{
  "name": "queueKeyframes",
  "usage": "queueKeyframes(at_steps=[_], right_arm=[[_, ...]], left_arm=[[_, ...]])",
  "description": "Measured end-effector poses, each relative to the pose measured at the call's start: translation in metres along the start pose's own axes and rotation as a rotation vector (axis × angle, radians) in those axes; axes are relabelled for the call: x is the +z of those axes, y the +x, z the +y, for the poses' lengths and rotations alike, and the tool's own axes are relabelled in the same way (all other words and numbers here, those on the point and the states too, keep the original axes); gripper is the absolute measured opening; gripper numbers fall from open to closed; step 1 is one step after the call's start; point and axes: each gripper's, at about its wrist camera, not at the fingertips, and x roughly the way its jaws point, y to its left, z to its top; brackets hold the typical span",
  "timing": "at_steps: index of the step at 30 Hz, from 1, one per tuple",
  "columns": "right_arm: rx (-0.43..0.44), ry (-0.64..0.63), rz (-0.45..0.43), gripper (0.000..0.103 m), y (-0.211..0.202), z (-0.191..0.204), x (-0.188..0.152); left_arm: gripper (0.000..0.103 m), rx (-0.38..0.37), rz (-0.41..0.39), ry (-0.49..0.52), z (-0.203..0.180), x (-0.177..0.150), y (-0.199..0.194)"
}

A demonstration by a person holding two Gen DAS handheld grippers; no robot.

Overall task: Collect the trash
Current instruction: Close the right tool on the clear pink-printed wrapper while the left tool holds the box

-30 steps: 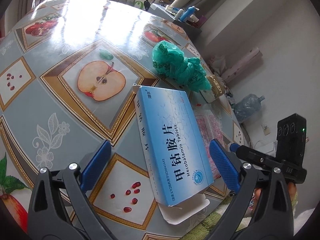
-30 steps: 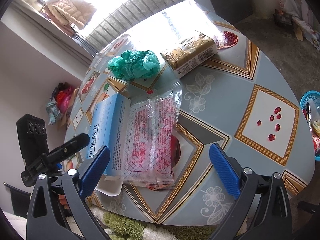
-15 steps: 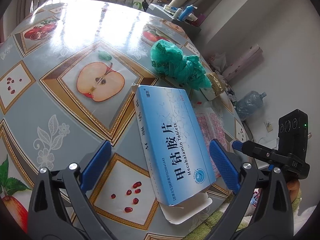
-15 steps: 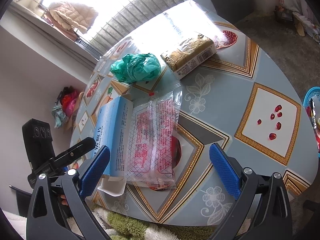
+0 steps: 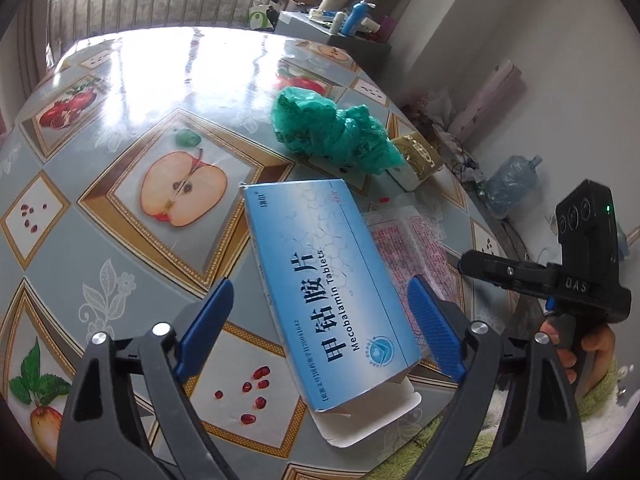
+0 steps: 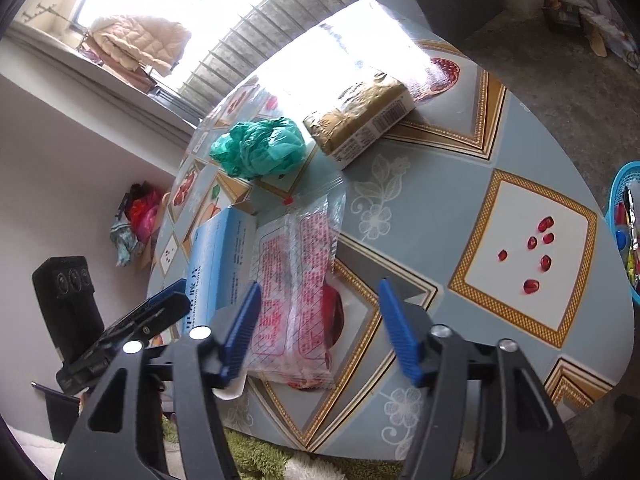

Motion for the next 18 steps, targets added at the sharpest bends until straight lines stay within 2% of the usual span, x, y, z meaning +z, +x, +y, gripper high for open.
queueKeyframes(at_steps=[4,9,18], right_arm=[[-0.011,-0.012,0.013,0.038,0.007,0.004,0.004],[-0.005,-0.028,0.038,0.020,0.020,0.009,0.006],[0.050,0.000,0.037,0.006,0.019,0.005,0.007]], left_arm=[[0.076,0.024,0.026,0.033,-0.005,-0.001,0.008],[0.071,-0.010,0.047,0.019,-0.004,-0.002,0.012],[0.071,-0.013,0.051,0.019,-0.004,-0.001,0.014]])
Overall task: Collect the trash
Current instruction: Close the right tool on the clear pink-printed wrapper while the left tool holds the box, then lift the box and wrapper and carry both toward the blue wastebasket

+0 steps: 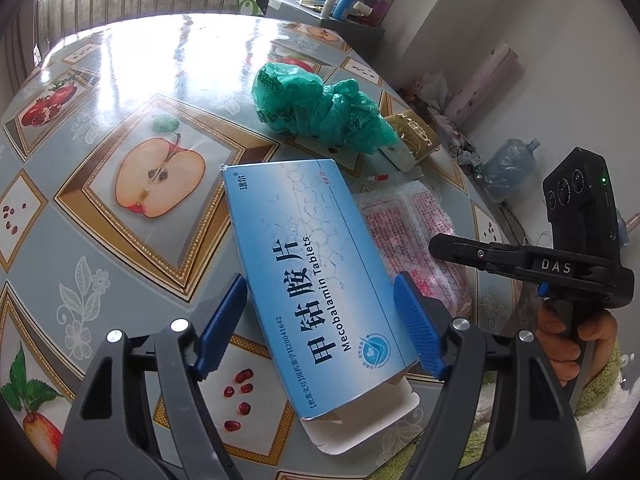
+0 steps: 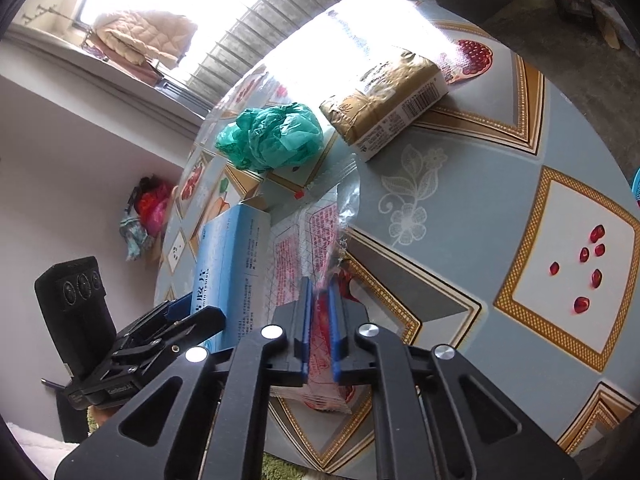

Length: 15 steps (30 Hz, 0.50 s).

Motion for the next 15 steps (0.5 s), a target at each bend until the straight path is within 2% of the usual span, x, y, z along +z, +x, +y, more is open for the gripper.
queueKeyframes(at_steps=[5,7,15], right_arm=[[-0.028,-0.035,-0.031,0.004,-0.008,0.003,-0.001],[-0.024,-0.029,-0.032,0.004,-0.009,0.001,-0.002],[-0.009,-0.021,-0.028,0.004,-0.008,-0.003,-0.004]], left_arm=[[0.075,0.023,0.011,0.006,-0.005,0.004,0.003],[0.079,0.053,0.015,0.015,-0.008,0.006,0.005],[0.082,0.110,0.034,0.024,-0.019,0.013,0.016]])
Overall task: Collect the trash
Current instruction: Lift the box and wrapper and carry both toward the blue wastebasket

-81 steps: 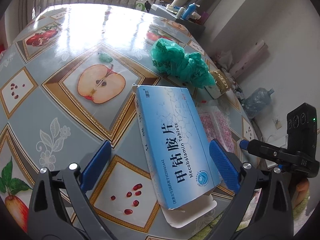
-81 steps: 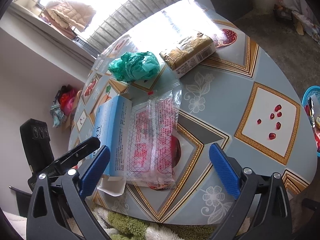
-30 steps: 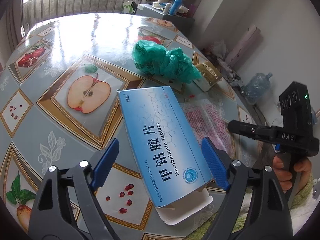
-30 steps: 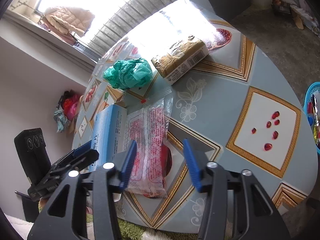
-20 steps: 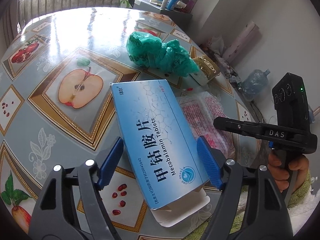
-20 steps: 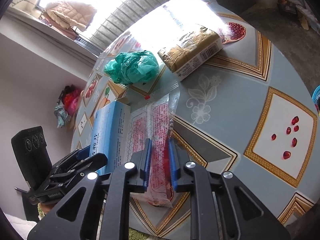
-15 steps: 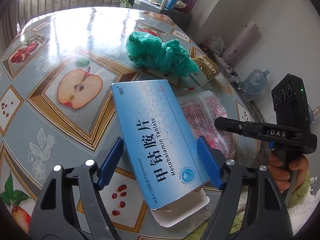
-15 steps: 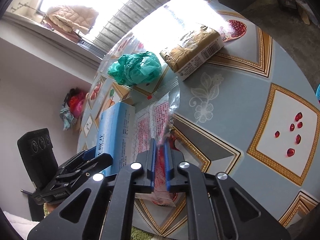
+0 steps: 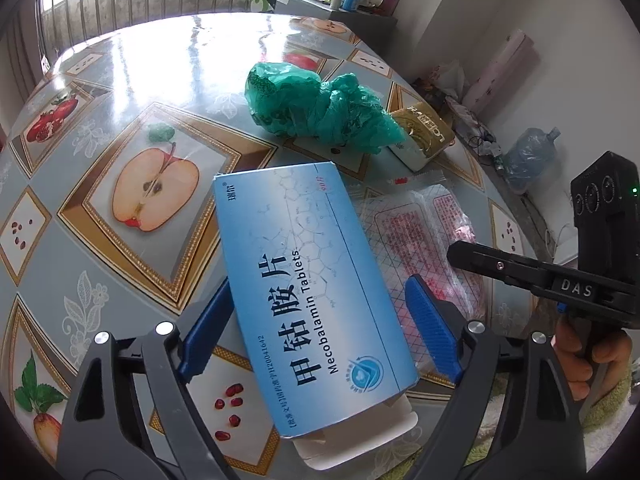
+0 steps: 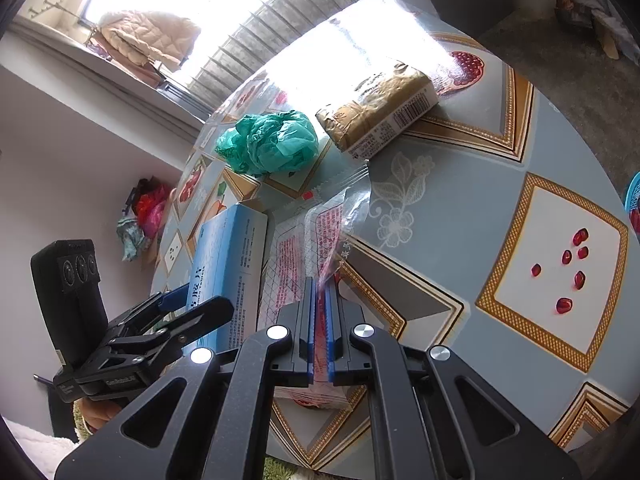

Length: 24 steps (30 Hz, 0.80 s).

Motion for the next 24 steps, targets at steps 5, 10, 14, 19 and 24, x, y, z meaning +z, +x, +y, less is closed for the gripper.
queueKeyframes(at_steps=[5,10,14,19,24], right_arm=[[0.008,0.006,-0.002,0.004,-0.001,-0.003,0.000],[0.014,0.015,0.003,0.004,0.000,-0.006,0.000],[0.016,0.017,0.005,0.004,0.001,-0.005,0.000],[0.008,0.009,0.004,0.004,0.001,0.000,0.001],[0.005,-0.003,-0.008,0.004,-0.003,0.004,-0.001]], left_arm=[[0.081,0.048,0.001,0.013,-0.005,0.001,0.004],[0.074,0.075,-0.003,-0.002,-0.004,0.001,0.005],[0.073,0.085,-0.012,-0.001,-0.006,-0.001,0.003],[0.072,0.082,-0.038,-0.017,-0.003,-0.006,-0.008],[0.072,0.082,-0.067,-0.042,0.000,-0.012,-0.018]])
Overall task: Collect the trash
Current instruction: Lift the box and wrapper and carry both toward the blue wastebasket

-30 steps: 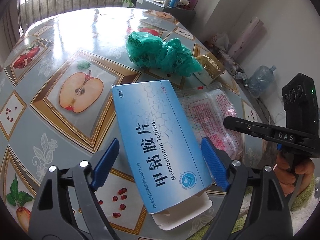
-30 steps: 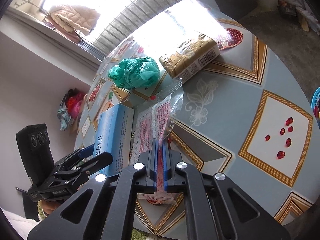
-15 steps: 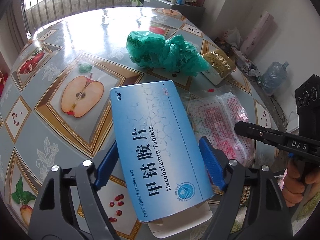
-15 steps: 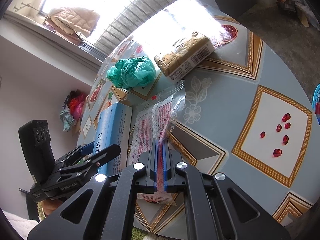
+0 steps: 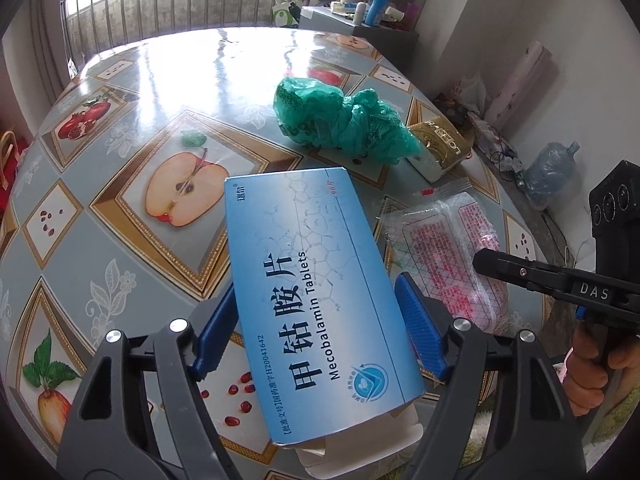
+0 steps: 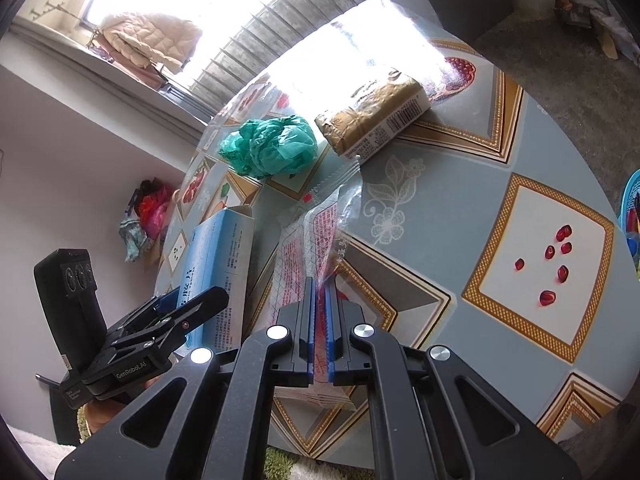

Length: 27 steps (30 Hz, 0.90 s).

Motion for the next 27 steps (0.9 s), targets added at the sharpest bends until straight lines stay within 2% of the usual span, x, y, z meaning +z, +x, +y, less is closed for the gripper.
queueKeyframes(at_steps=[10,15,22,27], right_arm=[[0.012,-0.043,-0.032,0.004,-0.014,0.014,-0.003],[0.019,-0.053,-0.076,0.004,-0.030,0.017,-0.004],[-0.003,-0.028,-0.173,0.004,-0.069,0.007,-0.004],[-0.034,0.044,-0.291,0.004,-0.112,-0.022,-0.007]], left_arm=[[0.071,-0.036,-0.099,-0.017,0.000,-0.014,-0.037],[0.071,-0.041,-0.136,-0.006,-0.006,-0.017,-0.053],[0.071,-0.087,-0.196,0.089,-0.028,-0.002,-0.071],[0.071,-0.160,-0.191,0.190,-0.065,0.019,-0.065]])
